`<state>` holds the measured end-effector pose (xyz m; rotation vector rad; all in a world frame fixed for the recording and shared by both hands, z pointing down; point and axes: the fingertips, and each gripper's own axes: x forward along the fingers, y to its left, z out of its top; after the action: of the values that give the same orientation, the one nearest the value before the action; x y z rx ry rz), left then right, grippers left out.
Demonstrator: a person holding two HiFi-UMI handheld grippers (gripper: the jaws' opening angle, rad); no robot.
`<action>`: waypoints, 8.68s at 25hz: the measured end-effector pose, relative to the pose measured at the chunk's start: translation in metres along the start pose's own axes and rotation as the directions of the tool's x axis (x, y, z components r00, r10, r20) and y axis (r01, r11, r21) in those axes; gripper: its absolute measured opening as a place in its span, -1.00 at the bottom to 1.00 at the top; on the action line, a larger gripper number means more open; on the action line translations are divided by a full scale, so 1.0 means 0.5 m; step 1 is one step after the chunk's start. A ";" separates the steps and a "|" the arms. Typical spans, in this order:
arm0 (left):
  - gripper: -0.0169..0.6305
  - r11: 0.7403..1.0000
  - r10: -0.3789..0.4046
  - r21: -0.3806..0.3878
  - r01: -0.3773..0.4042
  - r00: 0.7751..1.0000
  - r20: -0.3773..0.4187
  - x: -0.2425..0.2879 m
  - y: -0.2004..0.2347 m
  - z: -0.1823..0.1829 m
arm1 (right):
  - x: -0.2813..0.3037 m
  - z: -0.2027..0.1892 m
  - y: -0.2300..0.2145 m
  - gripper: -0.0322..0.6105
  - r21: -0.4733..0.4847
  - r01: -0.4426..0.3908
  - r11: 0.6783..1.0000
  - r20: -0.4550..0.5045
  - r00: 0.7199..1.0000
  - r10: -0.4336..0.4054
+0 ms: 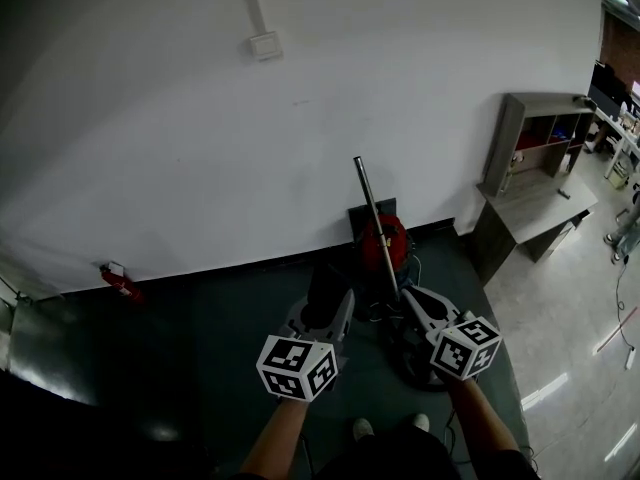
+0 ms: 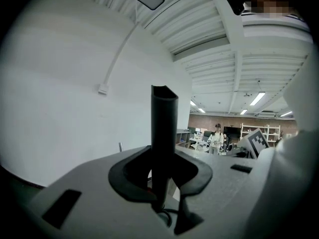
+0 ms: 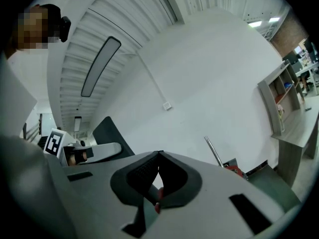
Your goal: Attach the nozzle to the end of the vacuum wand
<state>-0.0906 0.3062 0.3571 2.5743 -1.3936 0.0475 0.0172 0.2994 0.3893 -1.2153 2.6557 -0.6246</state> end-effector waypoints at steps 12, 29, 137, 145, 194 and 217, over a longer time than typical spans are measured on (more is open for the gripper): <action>-0.69 1.000 -0.008 -0.030 0.007 1.000 -0.029 0.055 0.061 -0.024 | 0.051 -0.009 -0.065 -0.84 0.044 0.044 0.998 -0.008 0.999 -0.044; -0.69 0.999 0.042 -0.030 -0.044 0.996 -0.075 0.230 0.161 -0.004 | 0.205 0.023 -0.210 -0.84 0.084 0.005 0.996 -0.056 0.998 -0.001; -0.69 0.987 0.097 -0.109 -0.117 0.980 -0.175 0.924 0.764 0.021 | 1.014 -0.161 -0.847 -0.35 -0.332 0.044 0.942 -0.407 0.895 -0.185; -0.69 0.990 0.084 -0.101 -0.100 0.985 -0.149 0.929 0.758 0.055 | 1.010 -0.162 -0.839 -0.41 -0.355 0.043 0.934 -0.399 0.897 -0.193; -0.69 0.965 -0.231 0.072 0.251 0.950 -0.211 0.955 0.437 0.167 | 0.785 -0.122 -0.727 -0.43 -0.415 0.092 0.905 -0.317 0.918 -0.239; -0.69 0.962 -0.267 -0.003 0.274 0.938 -0.222 0.940 0.450 0.156 | 0.777 -0.121 -0.728 -0.43 -0.432 0.085 0.898 -0.333 0.910 -0.246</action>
<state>-0.0241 -0.2158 0.3801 2.6618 -0.9599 0.3013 -0.0072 -0.1867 0.6138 -1.5917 3.1465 -0.3591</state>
